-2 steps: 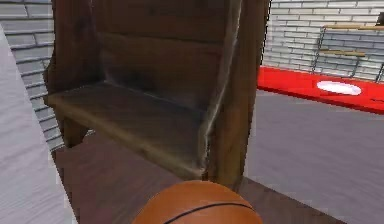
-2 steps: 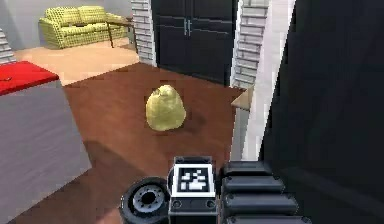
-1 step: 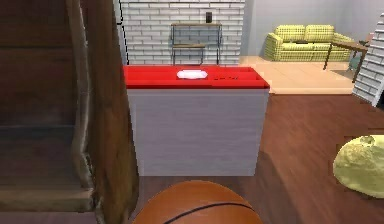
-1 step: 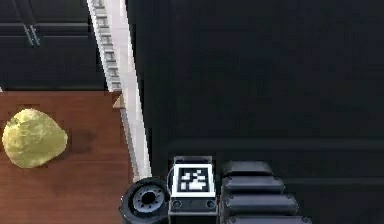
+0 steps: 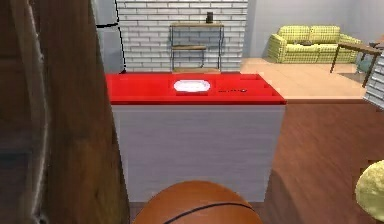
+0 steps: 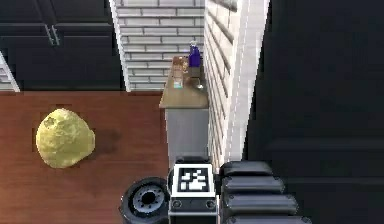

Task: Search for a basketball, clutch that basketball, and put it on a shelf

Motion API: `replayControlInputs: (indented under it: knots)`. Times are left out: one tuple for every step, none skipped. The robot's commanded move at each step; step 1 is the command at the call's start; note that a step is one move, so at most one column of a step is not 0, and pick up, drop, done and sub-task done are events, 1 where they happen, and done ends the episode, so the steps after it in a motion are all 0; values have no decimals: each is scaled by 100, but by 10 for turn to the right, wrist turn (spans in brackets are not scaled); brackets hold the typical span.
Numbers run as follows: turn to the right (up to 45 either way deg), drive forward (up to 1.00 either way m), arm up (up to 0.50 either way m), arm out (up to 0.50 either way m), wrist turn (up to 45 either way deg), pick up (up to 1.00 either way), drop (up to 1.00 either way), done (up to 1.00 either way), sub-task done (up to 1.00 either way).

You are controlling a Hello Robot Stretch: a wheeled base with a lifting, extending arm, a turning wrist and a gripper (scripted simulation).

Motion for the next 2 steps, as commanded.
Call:
replayControlInputs:
  knots:
    - [-450,0,0,0,0,0,0,0,0]
    - [-420,0,0,0,0,0,0,0,0]
